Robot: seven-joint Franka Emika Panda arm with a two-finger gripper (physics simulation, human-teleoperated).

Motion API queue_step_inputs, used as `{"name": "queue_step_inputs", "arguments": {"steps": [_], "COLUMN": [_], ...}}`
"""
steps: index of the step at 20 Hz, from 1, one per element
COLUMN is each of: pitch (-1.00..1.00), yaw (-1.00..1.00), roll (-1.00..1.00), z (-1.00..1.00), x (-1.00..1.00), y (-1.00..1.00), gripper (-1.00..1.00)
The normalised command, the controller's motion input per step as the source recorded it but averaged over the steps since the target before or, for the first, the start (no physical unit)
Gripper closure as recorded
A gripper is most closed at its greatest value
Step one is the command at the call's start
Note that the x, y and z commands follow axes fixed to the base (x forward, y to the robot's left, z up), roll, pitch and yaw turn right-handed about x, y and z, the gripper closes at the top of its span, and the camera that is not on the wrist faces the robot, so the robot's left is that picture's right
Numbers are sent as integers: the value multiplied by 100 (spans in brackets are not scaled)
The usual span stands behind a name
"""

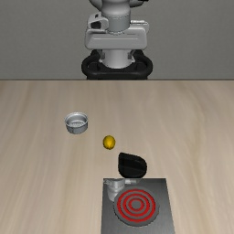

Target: Pick up the lemon and place it on the ramekin with the stove turned on

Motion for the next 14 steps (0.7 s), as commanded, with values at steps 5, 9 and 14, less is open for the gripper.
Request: {"name": "queue_step_inputs", "arguments": {"steps": [5,9,14], "pitch": [0,0,0], "yaw": [0,0,0], "roll": [0,0,0], "z": [0,0,0], "x": [60,100,100], "y": [0,0,0], "gripper": [-100,-100,-100]}}
